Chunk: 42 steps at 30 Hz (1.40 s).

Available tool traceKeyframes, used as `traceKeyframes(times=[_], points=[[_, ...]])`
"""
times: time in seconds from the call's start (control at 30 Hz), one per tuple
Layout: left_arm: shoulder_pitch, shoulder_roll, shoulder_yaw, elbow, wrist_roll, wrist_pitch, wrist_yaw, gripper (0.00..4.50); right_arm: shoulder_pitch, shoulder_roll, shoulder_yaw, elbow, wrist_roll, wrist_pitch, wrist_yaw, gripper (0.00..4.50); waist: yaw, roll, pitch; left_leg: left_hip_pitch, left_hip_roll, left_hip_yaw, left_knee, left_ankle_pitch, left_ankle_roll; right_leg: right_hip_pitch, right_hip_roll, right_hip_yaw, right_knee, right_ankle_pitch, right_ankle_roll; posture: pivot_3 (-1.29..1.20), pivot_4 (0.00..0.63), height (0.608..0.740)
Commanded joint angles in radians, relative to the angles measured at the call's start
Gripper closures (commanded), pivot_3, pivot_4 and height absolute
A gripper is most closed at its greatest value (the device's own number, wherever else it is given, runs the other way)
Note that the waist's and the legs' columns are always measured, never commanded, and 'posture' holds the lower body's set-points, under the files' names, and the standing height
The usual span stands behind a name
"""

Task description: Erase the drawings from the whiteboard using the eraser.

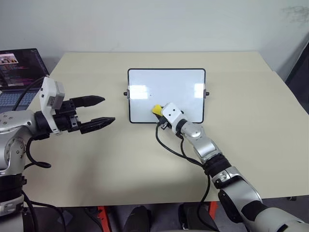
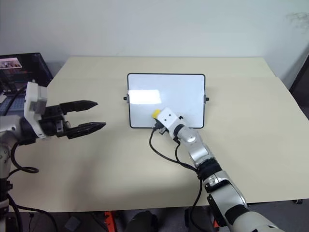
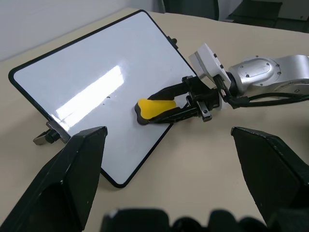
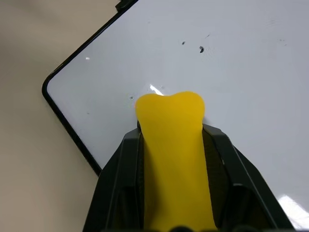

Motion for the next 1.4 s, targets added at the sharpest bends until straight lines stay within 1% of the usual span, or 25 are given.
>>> traceKeyframes(times=[0.03,0.1,0.2,0.57,0.73,0.9,1.03,1.4], points=[[-0.026,0.018,0.02,-0.006,-0.005,-0.014,0.002,0.0,-0.061,0.033,-0.058,-0.073,0.073,-0.032,-0.011,3.23,-0.001,0.0,0.0,0.0,0.0,0.0,0.0,0.0,0.0,0.0,0.0,0.0,0.0,0.0,0.0,0.0,0.15,0.74],[-0.033,0.018,0.017,0.002,-0.002,-0.016,-0.001,0.0,-0.104,0.054,-0.075,-0.072,0.09,-0.048,-0.03,3.23,-0.002,0.0,0.0,-0.001,0.0,0.0,0.0,0.0,0.0,-0.001,0.0,0.0,-0.001,0.0,0.0,0.0,0.15,0.74],[-0.038,0.019,0.013,0.01,0.001,-0.02,-0.007,0.0,-0.175,0.075,-0.084,-0.012,0.086,-0.065,-0.066,3.23,-0.012,0.0,0.0,-0.002,0.0,0.001,-0.001,0.0,0.0,-0.003,0.0,0.001,0.0,0.0,0.0,0.0,0.15,0.74],[-0.025,0.026,0.025,0.009,0.0,-0.02,-0.016,0.0,-0.36,0.109,-0.044,0.405,0.009,-0.231,-0.171,3.23,-0.018,0.0,0.0,-0.004,0.0,0.001,-0.001,0.0,0.0,-0.004,0.0,0.001,-0.002,0.0,0.0,0.0,0.15,0.74],[-0.004,0.031,0.044,-0.003,-0.004,-0.017,-0.009,0.0,-0.423,0.108,-0.043,0.536,-0.018,-0.221,-0.189,3.23,-0.026,0.0,0.0,-0.004,0.001,0.001,-0.002,0.0,-0.001,-0.005,0.0,0.001,-0.001,0.0,0.0,0.0,0.15,0.74],[0.025,0.03,0.065,-0.027,-0.011,-0.015,0.006,0.0,-0.407,0.108,-0.036,0.556,-0.027,-0.228,-0.168,3.23,-0.027,0.0,0.0,-0.004,0.001,0.001,-0.001,0.0,0.0,-0.005,0.0,0.001,-0.001,0.0,0.0,0.0,0.15,0.74],[0.026,0.027,0.07,-0.054,-0.018,0.001,0.028,0.0,-0.355,0.111,-0.017,0.528,-0.039,-0.226,-0.128,3.23,-0.027,0.0,0.0,-0.003,0.001,0.001,-0.001,0.0,0.0,-0.004,0.0,0.001,-0.001,0.0,0.0,0.0,0.15,0.74],[0.021,0.032,0.072,-0.049,-0.018,0.005,0.032,0.0,-0.202,0.071,0.026,0.375,-0.058,-0.177,-0.047,3.23,-0.025,0.0,0.0,0.0,0.001,0.001,-0.001,0.0,0.0,-0.001,0.0,0.001,0.0,0.0,0.0,0.0,0.15,0.74]])
